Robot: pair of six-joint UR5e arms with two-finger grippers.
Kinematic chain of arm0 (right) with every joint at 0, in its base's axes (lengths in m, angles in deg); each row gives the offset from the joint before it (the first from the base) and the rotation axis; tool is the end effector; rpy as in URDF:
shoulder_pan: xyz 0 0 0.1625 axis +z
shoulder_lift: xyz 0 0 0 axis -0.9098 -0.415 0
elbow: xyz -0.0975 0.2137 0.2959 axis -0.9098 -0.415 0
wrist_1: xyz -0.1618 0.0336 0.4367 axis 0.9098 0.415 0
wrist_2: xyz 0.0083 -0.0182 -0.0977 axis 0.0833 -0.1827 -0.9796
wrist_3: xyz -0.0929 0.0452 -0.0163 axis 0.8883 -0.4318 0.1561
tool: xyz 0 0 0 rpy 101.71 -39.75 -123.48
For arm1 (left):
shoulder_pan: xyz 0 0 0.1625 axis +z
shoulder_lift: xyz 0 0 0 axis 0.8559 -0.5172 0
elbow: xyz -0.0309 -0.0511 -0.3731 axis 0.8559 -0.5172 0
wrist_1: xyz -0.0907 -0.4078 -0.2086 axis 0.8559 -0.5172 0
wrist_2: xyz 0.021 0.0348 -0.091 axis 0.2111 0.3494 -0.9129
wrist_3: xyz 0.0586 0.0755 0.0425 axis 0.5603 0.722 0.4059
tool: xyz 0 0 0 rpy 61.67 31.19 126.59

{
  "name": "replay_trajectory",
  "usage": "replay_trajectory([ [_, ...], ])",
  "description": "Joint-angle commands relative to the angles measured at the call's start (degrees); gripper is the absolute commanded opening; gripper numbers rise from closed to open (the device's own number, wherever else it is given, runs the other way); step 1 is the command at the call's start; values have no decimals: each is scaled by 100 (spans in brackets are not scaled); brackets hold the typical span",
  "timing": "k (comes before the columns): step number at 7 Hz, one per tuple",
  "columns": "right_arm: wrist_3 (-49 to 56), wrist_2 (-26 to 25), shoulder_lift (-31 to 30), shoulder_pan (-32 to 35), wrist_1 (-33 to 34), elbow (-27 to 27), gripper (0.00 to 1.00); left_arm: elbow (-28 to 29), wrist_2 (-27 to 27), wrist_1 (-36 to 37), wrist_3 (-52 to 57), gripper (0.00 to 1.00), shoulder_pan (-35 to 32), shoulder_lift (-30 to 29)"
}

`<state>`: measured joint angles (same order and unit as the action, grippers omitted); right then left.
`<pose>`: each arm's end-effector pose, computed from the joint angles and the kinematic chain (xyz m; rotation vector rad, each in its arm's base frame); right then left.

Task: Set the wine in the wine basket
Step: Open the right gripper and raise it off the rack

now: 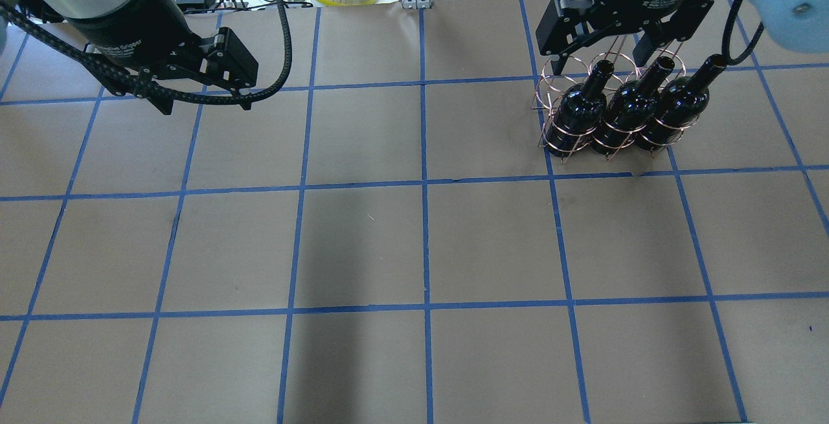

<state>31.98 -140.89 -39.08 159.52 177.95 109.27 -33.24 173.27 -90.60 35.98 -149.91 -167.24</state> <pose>0.1720 -0.5394 0.5031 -0.0828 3.1289 -0.1684 -0.1440 -0.5221 0.4972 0.0051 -3.1283 0.0818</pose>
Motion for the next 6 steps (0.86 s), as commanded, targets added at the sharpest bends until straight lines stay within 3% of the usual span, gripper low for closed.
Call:
replay_trajectory([
  [1, -108, 5, -33, -8, -178, -3, 100, -22, 2, 17, 10, 100, 0, -23],
  [6, -144, 22, -42, 1, -249, 6, 100, -286, 28, 280, 10, 100, 0, 64],
])
